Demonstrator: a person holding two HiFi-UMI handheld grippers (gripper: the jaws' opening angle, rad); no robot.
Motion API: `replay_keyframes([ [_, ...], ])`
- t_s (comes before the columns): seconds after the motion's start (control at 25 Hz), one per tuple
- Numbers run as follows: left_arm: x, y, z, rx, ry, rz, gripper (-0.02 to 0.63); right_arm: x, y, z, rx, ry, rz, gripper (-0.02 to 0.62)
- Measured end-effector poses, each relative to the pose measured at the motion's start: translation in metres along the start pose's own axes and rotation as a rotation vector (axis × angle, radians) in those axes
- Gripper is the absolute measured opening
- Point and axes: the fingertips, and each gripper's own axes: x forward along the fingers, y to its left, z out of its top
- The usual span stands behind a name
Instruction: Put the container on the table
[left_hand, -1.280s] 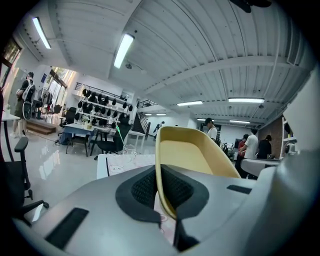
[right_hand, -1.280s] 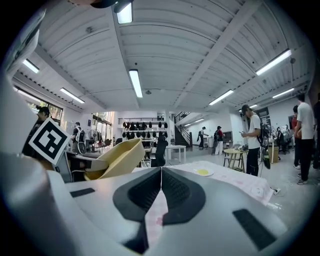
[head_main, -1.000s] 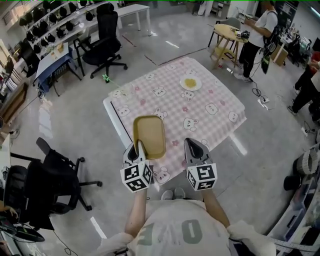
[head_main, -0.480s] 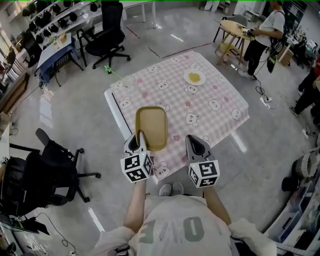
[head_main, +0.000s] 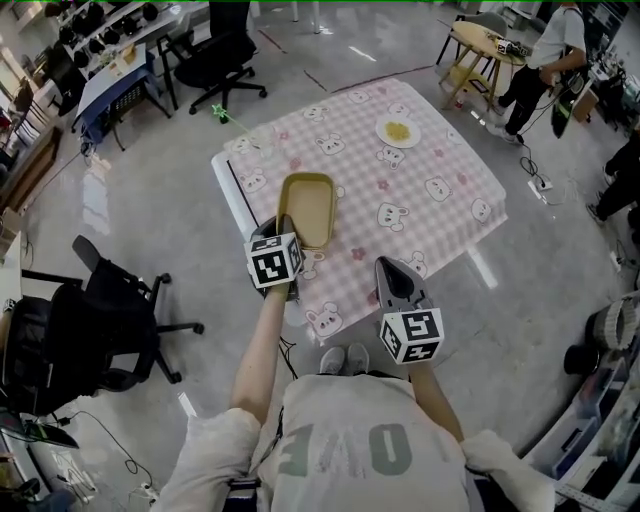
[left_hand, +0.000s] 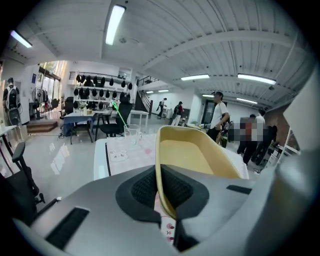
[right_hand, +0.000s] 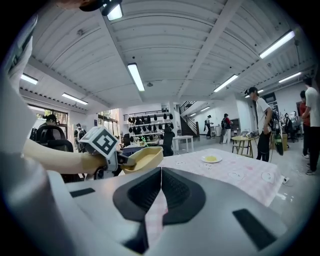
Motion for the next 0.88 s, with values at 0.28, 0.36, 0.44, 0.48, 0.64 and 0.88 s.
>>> replay_keyframes([
  [0.28, 0.050, 0.016, -0.033, 0.004, 0.198, 0.025, 0.028, -0.011, -0.004, -0.009, -0.009, 0.015, -0.026, 0.029],
  [0.36, 0.060, 0.020, -0.040, 0.009, 0.242, 0.037, 0.028, -0.014, -0.008, -0.011, 0.005, 0.019, -0.037, 0.029],
  [0.44, 0.067, 0.021, -0.045, 0.020, 0.269, 0.045, 0.028, -0.018, -0.013, -0.013, 0.013, 0.027, -0.052, 0.029],
  [0.48, 0.070, 0.021, -0.047, 0.030, 0.279, 0.048, 0.028, -0.019, -0.016, -0.015, 0.014, 0.032, -0.059, 0.029],
  [0.64, 0.078, 0.018, -0.056, 0.066, 0.318, 0.049, 0.028, -0.026, -0.023, -0.018, 0.025, 0.040, -0.082, 0.029],
  [0.88, 0.086, 0.014, -0.066, 0.081, 0.346, 0.037, 0.028, -0.036, -0.033, -0.023, 0.040, 0.048, -0.122, 0.029],
])
